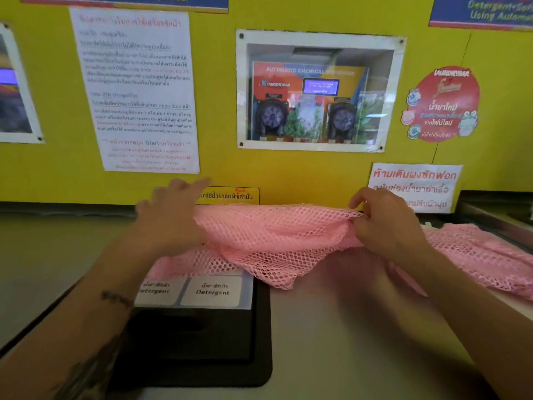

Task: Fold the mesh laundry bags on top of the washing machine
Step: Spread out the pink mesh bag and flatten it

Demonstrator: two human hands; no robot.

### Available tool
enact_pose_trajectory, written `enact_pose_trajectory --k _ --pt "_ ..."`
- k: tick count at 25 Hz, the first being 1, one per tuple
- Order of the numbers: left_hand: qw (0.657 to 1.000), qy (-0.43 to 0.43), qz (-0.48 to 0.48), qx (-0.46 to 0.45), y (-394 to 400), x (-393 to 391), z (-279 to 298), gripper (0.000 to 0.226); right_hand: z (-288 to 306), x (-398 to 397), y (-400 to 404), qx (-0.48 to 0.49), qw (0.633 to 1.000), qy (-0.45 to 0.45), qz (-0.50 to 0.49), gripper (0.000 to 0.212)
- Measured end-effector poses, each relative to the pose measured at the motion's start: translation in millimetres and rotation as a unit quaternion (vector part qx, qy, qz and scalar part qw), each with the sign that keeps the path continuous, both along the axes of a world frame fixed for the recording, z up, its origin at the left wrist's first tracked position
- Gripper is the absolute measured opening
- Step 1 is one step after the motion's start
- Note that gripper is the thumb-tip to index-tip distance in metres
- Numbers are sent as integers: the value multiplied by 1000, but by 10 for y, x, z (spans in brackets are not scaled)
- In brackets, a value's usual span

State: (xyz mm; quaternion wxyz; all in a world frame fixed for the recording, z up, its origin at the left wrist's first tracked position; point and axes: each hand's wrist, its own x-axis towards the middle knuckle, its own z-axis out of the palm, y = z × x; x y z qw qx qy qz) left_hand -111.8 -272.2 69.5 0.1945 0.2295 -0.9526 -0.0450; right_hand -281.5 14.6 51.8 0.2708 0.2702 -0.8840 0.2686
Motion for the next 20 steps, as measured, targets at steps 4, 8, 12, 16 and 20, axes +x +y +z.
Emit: enact_pose_trajectory --k 4,8,12,16,20 --pt "978 -96 -182 -14 585 -155 -297 93 -93 40 -64 -23 979 -155 130 30" --pt "979 -122 -162 5 796 -310 -390 69 -146 59 -31 8 946 -256 197 46" --pt "986 90 -112 79 685 -381 -336 17 -36 254 -58 6 983 -11 183 24" --pt "981 134 -59 128 598 -359 -279 24 -83 498 -200 51 970 -107 214 37" --pt "958 139 -104 230 619 -277 -223 31 -312 360 -301 175 959 -162 156 82"
